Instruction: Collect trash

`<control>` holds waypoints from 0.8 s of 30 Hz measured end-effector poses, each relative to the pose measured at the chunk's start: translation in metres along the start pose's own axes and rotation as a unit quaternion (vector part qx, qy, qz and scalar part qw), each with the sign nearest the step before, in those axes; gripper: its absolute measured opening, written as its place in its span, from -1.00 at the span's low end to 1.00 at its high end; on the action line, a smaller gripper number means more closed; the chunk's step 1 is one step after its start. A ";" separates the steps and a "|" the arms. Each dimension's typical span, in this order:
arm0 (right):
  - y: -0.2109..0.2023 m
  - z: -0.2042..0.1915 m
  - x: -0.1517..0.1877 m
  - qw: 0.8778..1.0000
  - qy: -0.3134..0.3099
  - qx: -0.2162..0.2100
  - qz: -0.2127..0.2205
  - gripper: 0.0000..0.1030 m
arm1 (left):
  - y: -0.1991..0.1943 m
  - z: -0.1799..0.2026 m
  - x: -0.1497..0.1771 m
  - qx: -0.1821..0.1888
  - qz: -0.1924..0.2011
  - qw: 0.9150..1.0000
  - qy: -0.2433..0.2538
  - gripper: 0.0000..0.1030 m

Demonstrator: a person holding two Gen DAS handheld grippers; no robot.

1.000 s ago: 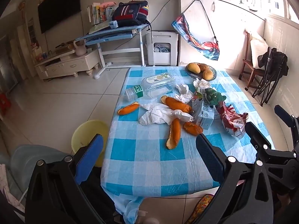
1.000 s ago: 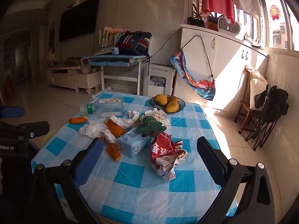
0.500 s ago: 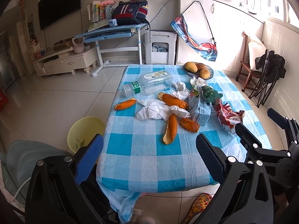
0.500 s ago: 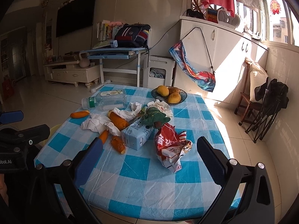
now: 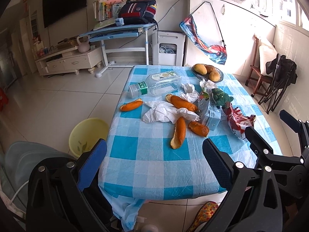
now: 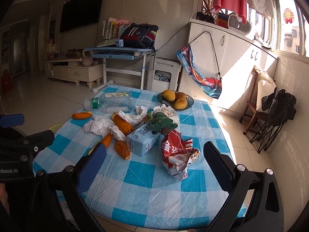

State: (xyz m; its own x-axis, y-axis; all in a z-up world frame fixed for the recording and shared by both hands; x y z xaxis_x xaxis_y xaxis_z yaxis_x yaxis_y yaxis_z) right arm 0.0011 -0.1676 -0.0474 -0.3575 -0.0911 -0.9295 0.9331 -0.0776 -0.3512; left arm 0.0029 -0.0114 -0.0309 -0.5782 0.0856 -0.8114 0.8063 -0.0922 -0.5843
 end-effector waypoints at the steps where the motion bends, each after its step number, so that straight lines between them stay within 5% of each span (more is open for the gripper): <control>1: 0.000 0.001 0.000 1.000 0.001 0.000 0.000 0.88 | 0.000 0.001 0.000 0.000 -0.001 1.000 0.001 0.87; 24: 0.003 0.001 -0.002 1.000 0.009 -0.006 -0.001 0.88 | 0.001 0.003 0.000 0.000 -0.001 1.000 0.003 0.86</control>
State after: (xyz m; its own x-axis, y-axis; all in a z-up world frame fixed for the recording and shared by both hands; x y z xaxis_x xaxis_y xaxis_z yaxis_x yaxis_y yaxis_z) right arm 0.0040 -0.1690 -0.0467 -0.3585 -0.0729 -0.9307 0.9329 -0.0653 -0.3542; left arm 0.0032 -0.0142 -0.0312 -0.5797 0.0915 -0.8097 0.8048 -0.0910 -0.5865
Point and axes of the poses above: each gripper's, at about its wrist camera, not at the fingertips, and y roughly the way its jaws point, z to its right, x to its underside, the point moved 6 cm from there along y, roughly the way its jaws point, and after that the axes turned 8 degrees about z, right-handed, at the moved point
